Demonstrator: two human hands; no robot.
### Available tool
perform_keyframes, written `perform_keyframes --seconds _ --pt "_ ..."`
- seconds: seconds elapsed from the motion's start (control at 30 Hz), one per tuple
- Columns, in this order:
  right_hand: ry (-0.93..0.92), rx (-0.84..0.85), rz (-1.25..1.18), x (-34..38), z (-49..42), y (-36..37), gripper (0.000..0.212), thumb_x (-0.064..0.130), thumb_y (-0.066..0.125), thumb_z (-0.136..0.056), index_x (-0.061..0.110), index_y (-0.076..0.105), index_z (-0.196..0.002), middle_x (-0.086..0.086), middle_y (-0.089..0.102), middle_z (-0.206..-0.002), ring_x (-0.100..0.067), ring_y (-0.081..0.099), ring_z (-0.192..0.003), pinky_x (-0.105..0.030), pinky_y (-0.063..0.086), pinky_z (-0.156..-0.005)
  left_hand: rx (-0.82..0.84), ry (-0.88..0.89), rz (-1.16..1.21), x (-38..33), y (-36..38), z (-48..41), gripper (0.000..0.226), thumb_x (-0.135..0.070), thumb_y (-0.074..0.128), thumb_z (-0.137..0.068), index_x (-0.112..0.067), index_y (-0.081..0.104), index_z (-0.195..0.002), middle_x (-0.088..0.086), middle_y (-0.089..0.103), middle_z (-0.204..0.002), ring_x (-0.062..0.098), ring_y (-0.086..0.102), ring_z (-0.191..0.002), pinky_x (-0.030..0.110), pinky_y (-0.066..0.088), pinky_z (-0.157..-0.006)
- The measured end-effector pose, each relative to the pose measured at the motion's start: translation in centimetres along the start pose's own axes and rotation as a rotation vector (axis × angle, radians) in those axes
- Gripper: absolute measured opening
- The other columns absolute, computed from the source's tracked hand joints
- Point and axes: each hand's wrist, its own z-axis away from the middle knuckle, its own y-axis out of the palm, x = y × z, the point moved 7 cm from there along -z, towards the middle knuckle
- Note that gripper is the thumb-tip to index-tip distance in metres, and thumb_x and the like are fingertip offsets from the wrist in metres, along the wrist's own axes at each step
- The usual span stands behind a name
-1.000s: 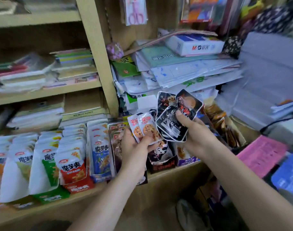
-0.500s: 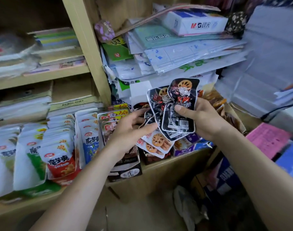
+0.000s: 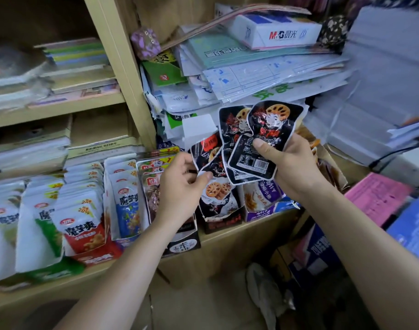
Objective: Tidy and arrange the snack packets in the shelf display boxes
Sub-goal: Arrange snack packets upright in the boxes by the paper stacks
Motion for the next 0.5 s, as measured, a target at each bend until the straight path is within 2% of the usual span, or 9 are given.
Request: perform_keyframes --seconds 0.03,0.1,0.17,0.27,0.33,0.4,0.5 --pt "-0.007 0.009 0.021 0.0 0.0 0.1 0.011 0.017 0.070 -0.087 0.013 0.069 -0.096 0.000 0.075 -0.094 -0.014 0.073 -0.090 -0.031 0.058 -0.084 0.000 0.019 -0.025 -0.1 0.1 0.1 0.032 -0.010 0.080 -0.085 -0.019 0.051 -0.096 0.003 0.064 -0.091 0.008 0.066 -0.071 0.019 0.051 -0.063" --pt "-0.002 0.026 0.074 -0.7 0.1 0.1 0.017 0.013 0.070 -0.091 0.010 0.069 -0.107 -0.003 0.075 -0.107 -0.018 0.071 -0.104 -0.037 0.055 -0.095 0.032 0.045 -0.122 0.2 0.5 0.2 0.037 -0.013 0.085 -0.080 -0.023 0.051 -0.093 -0.003 0.065 -0.089 0.008 0.068 -0.077 0.026 0.057 -0.067" --pt "0.014 0.034 0.100 -1.2 0.1 0.0 0.021 0.009 0.070 -0.091 0.010 0.069 -0.112 -0.003 0.074 -0.115 -0.018 0.068 -0.112 -0.040 0.051 -0.100 0.080 0.062 -0.232 0.1 0.7 0.6 0.043 -0.018 0.090 -0.074 -0.022 0.054 -0.099 -0.003 0.068 -0.090 0.012 0.067 -0.082 0.032 0.060 -0.072" --pt "0.013 0.061 0.125 -1.3 0.2 0.1 0.022 0.007 0.070 -0.091 0.010 0.069 -0.113 -0.002 0.074 -0.116 -0.016 0.068 -0.113 -0.036 0.052 -0.098 0.154 0.061 -0.213 -0.5 0.7 1.1 0.044 -0.021 0.088 -0.075 -0.022 0.058 -0.107 -0.012 0.067 -0.097 -0.001 0.064 -0.089 0.016 0.054 -0.072" --pt "-0.017 0.088 0.160 -0.9 0.4 0.3 0.024 0.005 0.070 -0.091 0.009 0.069 -0.115 -0.002 0.074 -0.114 -0.016 0.069 -0.111 -0.034 0.054 -0.096 0.146 0.028 -0.112 -0.7 0.1 0.9 0.028 -0.019 0.080 -0.085 -0.022 0.062 -0.105 -0.014 0.069 -0.101 -0.008 0.063 -0.094 0.007 0.048 -0.075" --pt "-0.035 0.115 0.232 -0.7 0.6 0.8 0.022 0.006 0.072 -0.090 0.008 0.070 -0.112 -0.001 0.076 -0.107 -0.015 0.071 -0.103 -0.030 0.057 -0.089 0.077 0.023 -0.078 -0.6 -1.0 0.4 0.017 -0.017 0.073 -0.091 -0.023 0.067 -0.105 -0.011 0.072 -0.100 -0.004 0.066 -0.093 0.008 0.047 -0.077" --pt "-0.067 0.179 0.381 -0.5 0.8 1.9 0.020 0.013 0.076 -0.089 0.010 0.071 -0.108 0.003 0.077 -0.099 -0.011 0.072 -0.095 -0.025 0.056 -0.082 0.002 0.037 -0.109 -0.5 -2.4 -0.2 0.031 -0.011 0.073 -0.090 -0.039 0.064 -0.097 -0.016 0.072 -0.088 -0.003 0.068 -0.084 0.011 0.047 -0.076"
